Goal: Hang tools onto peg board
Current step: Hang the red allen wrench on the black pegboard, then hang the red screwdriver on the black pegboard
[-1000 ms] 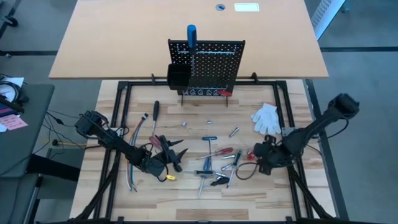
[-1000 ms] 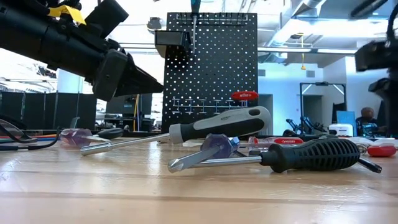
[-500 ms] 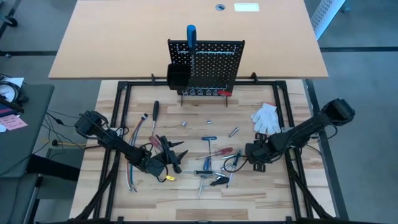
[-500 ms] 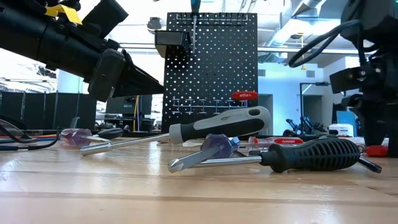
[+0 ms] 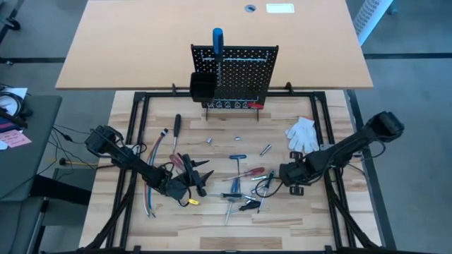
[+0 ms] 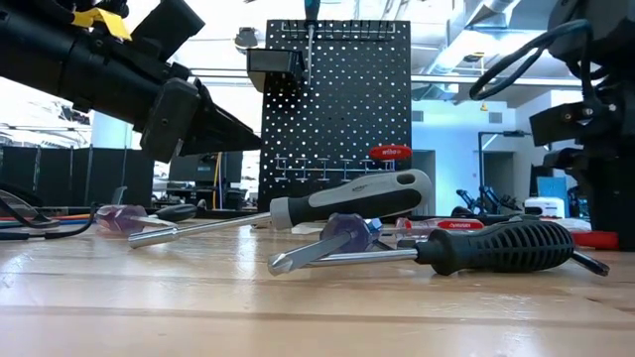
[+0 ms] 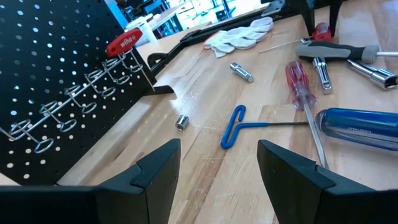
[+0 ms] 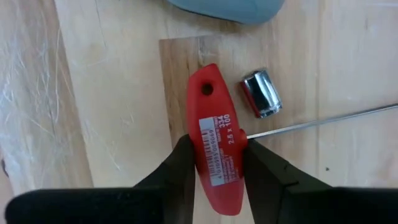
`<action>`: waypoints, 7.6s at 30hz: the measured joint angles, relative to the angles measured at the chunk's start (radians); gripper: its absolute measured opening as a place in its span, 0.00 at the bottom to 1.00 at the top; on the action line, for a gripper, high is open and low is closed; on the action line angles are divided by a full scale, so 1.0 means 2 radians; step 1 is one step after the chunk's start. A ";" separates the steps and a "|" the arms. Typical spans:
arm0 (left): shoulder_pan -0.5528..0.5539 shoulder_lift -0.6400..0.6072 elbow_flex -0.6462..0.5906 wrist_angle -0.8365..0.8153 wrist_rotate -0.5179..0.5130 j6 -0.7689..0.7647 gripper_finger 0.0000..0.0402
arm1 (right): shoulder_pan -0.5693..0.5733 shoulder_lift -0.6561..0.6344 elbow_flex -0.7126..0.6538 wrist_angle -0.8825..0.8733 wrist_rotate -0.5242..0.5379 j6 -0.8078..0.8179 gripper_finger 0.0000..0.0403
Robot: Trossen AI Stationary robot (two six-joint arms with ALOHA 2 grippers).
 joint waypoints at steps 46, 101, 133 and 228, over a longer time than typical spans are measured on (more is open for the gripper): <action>0.069 0.117 0.249 -0.004 0.305 0.298 0.52 | 0.041 0.003 0.121 0.314 -0.136 -0.076 0.26; 0.123 0.043 0.012 0.260 0.366 -0.109 0.00 | 0.044 0.174 0.175 0.600 0.461 -0.643 0.56; 0.130 -0.028 0.012 0.014 0.262 -0.094 0.32 | -0.031 0.207 0.248 0.486 0.609 -0.753 0.24; 0.118 -0.064 0.012 -0.062 0.219 -0.130 0.37 | -0.312 0.196 0.235 0.438 0.536 -0.705 0.05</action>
